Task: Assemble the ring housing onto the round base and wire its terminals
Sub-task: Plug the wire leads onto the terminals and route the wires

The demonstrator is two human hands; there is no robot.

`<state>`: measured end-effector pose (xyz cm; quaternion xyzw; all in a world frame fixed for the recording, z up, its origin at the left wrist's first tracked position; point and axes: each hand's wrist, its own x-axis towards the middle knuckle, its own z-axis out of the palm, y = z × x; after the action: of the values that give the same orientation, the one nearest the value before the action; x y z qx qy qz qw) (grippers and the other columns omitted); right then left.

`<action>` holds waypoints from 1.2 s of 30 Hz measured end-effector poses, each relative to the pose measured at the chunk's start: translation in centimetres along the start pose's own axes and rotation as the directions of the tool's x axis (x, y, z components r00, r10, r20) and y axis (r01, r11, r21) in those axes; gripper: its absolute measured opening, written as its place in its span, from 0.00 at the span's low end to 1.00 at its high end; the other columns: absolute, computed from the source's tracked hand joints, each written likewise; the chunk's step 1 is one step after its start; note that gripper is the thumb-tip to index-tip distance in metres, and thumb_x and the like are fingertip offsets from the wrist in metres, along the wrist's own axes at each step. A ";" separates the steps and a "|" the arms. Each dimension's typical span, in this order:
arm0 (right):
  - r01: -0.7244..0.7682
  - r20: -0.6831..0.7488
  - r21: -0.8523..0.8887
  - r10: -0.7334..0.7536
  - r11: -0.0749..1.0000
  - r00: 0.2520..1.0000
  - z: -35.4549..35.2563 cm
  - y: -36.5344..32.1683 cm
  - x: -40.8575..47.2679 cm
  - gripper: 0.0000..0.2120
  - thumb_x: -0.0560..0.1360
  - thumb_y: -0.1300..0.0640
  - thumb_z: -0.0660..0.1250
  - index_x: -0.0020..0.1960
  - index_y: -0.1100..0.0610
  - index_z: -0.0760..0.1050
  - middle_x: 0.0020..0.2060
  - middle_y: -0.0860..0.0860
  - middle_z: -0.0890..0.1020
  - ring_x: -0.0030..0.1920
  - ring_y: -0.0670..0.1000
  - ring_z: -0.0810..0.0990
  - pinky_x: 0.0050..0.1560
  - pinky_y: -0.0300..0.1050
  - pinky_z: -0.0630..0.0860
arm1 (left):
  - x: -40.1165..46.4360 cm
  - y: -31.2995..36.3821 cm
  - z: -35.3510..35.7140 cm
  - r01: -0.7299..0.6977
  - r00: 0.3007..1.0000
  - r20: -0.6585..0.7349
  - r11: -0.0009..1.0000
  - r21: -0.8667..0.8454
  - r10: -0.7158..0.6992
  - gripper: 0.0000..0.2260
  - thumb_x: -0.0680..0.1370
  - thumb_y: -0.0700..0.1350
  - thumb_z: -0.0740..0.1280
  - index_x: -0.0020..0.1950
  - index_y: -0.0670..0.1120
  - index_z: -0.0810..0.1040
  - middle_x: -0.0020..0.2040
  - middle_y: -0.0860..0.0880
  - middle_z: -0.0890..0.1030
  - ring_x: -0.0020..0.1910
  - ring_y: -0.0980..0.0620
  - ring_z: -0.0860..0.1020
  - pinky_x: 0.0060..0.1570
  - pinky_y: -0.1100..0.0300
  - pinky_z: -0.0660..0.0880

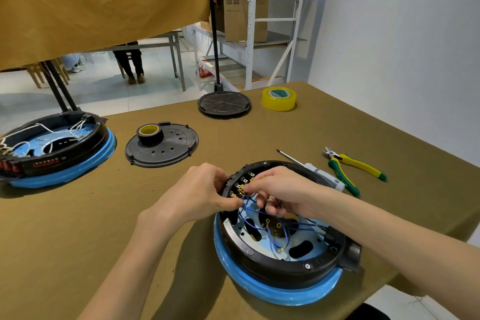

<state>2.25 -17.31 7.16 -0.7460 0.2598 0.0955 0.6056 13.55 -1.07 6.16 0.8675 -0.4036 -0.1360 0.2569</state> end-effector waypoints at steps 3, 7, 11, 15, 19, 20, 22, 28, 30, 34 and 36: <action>0.014 0.009 0.012 -0.014 1.000 1.000 -0.1 0.2 -0.1 0.05 0.81 0.57 0.70 0.48 0.59 0.79 0.28 0.52 0.77 0.22 0.47 0.71 0.19 0.37 0.64 | -0.2 0.5 0.2 0.040 0.999 -0.016 0.999 0.017 -0.040 0.21 0.71 0.60 0.78 0.58 0.49 0.85 0.43 0.56 0.83 0.41 0.60 0.81 0.33 0.67 0.77; 0.029 0.009 0.036 -0.029 0.999 1.000 -0.1 0.5 -0.2 0.05 0.80 0.59 0.70 0.48 0.60 0.78 0.28 0.53 0.77 0.22 0.47 0.72 0.19 0.36 0.64 | -0.4 0.8 0.2 0.128 0.986 -0.110 0.991 0.042 -0.122 0.20 0.68 0.60 0.81 0.47 0.45 0.85 0.40 0.50 0.85 0.42 0.50 0.85 0.42 0.50 0.85; 0.037 0.020 0.057 -0.038 0.998 0.999 0.0 0.6 -0.2 0.05 0.80 0.59 0.70 0.47 0.59 0.78 0.28 0.53 0.77 0.22 0.46 0.72 0.19 0.36 0.65 | -0.4 1.0 0.3 0.124 0.985 -0.129 0.988 0.097 -0.111 0.18 0.68 0.59 0.81 0.46 0.46 0.85 0.38 0.51 0.85 0.39 0.52 0.84 0.39 0.50 0.85; 0.044 0.018 0.042 -0.044 0.998 0.999 0.0 0.5 -0.1 0.06 0.80 0.59 0.71 0.45 0.59 0.78 0.28 0.52 0.77 0.22 0.46 0.72 0.19 0.36 0.65 | -0.3 1.1 0.6 0.124 0.985 -0.139 0.980 0.154 -0.103 0.18 0.69 0.59 0.80 0.45 0.46 0.85 0.38 0.49 0.85 0.39 0.50 0.85 0.38 0.49 0.85; 0.025 0.043 0.044 -0.026 0.999 0.999 -0.1 0.2 -0.1 0.04 0.81 0.59 0.70 0.49 0.59 0.78 0.29 0.53 0.77 0.23 0.47 0.72 0.20 0.36 0.65 | -0.2 0.7 0.6 0.127 0.984 -0.143 0.984 0.128 -0.109 0.23 0.68 0.61 0.80 0.52 0.46 0.85 0.43 0.51 0.85 0.42 0.51 0.84 0.42 0.52 0.84; 0.018 0.053 0.044 -0.020 0.999 0.998 -0.2 0.2 -0.1 0.04 0.81 0.59 0.70 0.49 0.59 0.78 0.29 0.53 0.77 0.23 0.47 0.72 0.20 0.36 0.65 | -0.2 0.7 0.5 0.130 0.984 -0.139 0.986 0.108 -0.114 0.27 0.67 0.62 0.81 0.57 0.46 0.83 0.47 0.50 0.86 0.44 0.51 0.83 0.44 0.54 0.84; 0.003 0.070 0.047 -0.006 0.999 0.998 -0.3 0.1 -0.1 0.03 0.81 0.59 0.69 0.50 0.59 0.78 0.29 0.53 0.77 0.24 0.46 0.73 0.20 0.35 0.65 | -0.1 0.7 0.4 0.125 0.986 -0.116 0.989 0.078 -0.116 0.29 0.68 0.61 0.80 0.62 0.46 0.83 0.48 0.52 0.85 0.45 0.54 0.83 0.44 0.56 0.84; -0.026 0.102 0.056 0.020 0.998 0.995 -0.5 0.2 0.3 0.02 0.81 0.60 0.69 0.51 0.59 0.79 0.29 0.51 0.77 0.24 0.45 0.73 0.21 0.35 0.66 | -0.3 0.7 0.3 0.103 0.992 -0.083 0.994 0.047 -0.099 0.18 0.70 0.59 0.80 0.55 0.53 0.85 0.40 0.58 0.81 0.41 0.61 0.80 0.40 0.59 0.83; -0.028 0.110 0.060 0.022 0.998 0.994 -0.6 0.2 0.5 0.02 0.81 0.60 0.69 0.51 0.59 0.79 0.29 0.51 0.77 0.24 0.45 0.73 0.20 0.35 0.66 | -0.3 0.9 0.3 0.098 0.992 -0.081 0.994 0.043 -0.094 0.18 0.70 0.59 0.79 0.55 0.53 0.85 0.39 0.59 0.81 0.40 0.62 0.80 0.36 0.64 0.80; -0.043 0.118 0.057 0.037 0.997 0.992 -0.7 0.3 0.8 0.03 0.81 0.59 0.69 0.49 0.58 0.79 0.29 0.51 0.77 0.24 0.45 0.73 0.20 0.34 0.66 | -0.4 0.9 0.2 0.085 0.993 -0.082 0.995 0.057 -0.081 0.17 0.70 0.59 0.79 0.54 0.54 0.86 0.38 0.57 0.81 0.38 0.61 0.80 0.33 0.62 0.80; -0.060 0.130 0.054 0.052 0.997 0.990 -0.7 0.1 0.9 0.03 0.81 0.59 0.70 0.50 0.58 0.78 0.29 0.50 0.77 0.24 0.45 0.73 0.21 0.34 0.66 | -0.4 0.9 0.1 0.086 0.994 -0.079 0.994 0.069 -0.080 0.16 0.71 0.59 0.79 0.53 0.54 0.86 0.39 0.57 0.82 0.39 0.60 0.81 0.40 0.56 0.84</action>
<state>2.85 -18.27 6.87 -0.7129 0.2439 0.1527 0.6395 12.63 -1.30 6.60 0.8969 -0.3617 -0.0989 0.2346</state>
